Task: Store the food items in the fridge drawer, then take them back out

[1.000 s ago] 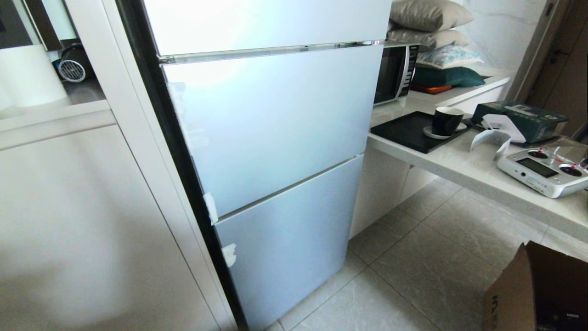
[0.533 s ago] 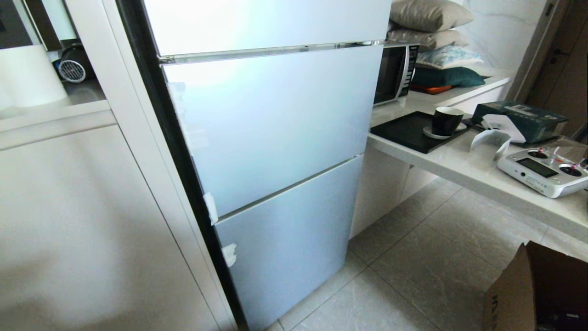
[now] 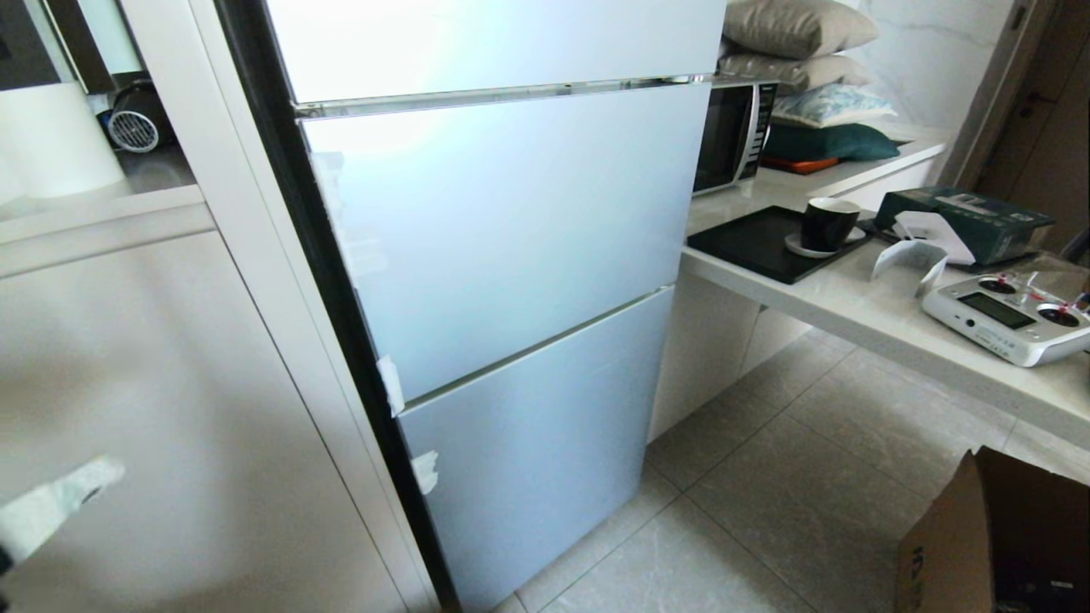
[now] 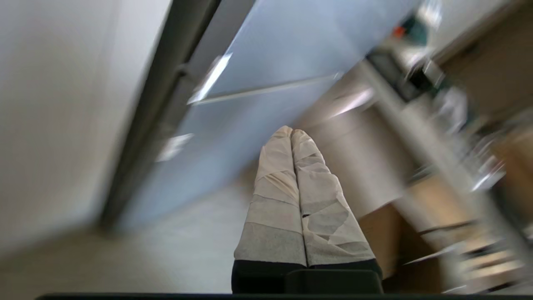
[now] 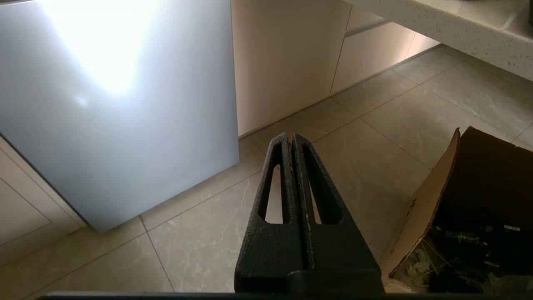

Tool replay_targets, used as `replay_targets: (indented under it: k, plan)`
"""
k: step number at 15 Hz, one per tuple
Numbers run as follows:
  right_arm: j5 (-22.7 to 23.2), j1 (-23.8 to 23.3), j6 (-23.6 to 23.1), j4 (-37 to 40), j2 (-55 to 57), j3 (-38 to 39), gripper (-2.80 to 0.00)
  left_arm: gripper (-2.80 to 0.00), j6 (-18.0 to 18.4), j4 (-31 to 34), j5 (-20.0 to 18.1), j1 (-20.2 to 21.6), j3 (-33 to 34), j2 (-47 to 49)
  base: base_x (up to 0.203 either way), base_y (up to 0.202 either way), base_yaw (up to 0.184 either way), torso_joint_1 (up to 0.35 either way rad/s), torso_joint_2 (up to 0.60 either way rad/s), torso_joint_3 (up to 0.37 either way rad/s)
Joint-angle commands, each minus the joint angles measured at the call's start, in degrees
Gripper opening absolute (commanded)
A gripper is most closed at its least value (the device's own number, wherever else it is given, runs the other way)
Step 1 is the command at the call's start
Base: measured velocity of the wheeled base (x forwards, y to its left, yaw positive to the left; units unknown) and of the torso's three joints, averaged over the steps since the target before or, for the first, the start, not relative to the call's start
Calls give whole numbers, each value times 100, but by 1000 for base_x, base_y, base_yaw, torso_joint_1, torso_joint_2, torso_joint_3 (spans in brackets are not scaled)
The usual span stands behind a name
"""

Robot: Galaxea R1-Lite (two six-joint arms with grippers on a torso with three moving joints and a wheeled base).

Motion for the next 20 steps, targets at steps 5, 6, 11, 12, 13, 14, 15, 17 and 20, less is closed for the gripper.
replay_targets:
  k: [5, 6, 11, 12, 13, 14, 15, 17, 20]
  plan:
    - [-4, 1, -3, 5, 11, 0, -280, -280, -2291, -2511, 1063, -229, -1504, 3362, 0, 0, 0, 0, 0, 0]
    - [2, 1, -3, 5, 11, 0, -280, -280, -2466, -2590, 1350, -341, -1765, 3572, 0, 0, 0, 0, 0, 0]
    - [-4, 1, 6, 5, 11, 0, -280, -280, -2787, -3494, 1930, -658, -2358, 4605, 0, 0, 0, 0, 0, 0]
    - [-4, 1, 6, 5, 11, 0, -280, -280, -2790, -3558, 2051, -758, -2478, 4760, 0, 0, 0, 0, 0, 0]
    - [-4, 1, 6, 5, 11, 0, -280, -280, -2797, -3592, 2124, -838, -2592, 4888, 0, 0, 0, 0, 0, 0]
    - [-4, 1, 6, 5, 11, 0, -280, -280, -2799, -3607, 2147, -874, -2688, 4982, 0, 0, 0, 0, 0, 0]
    - [-4, 1, 6, 5, 11, 0, -280, -280, -2802, -3611, 2164, -885, -2804, 5065, 0, 0, 0, 0, 0, 0]
    - [-4, 1, 7, -21, 11, 9, -280, -280, -2795, -3612, 2339, -901, -3026, 5206, 0, 0, 0, 0, 0, 0]
    - [-4, 1, 14, -39, 11, 9, -280, -280, -2786, -3612, 2476, -913, -3353, 5469, 0, 0, 0, 0, 0, 0]
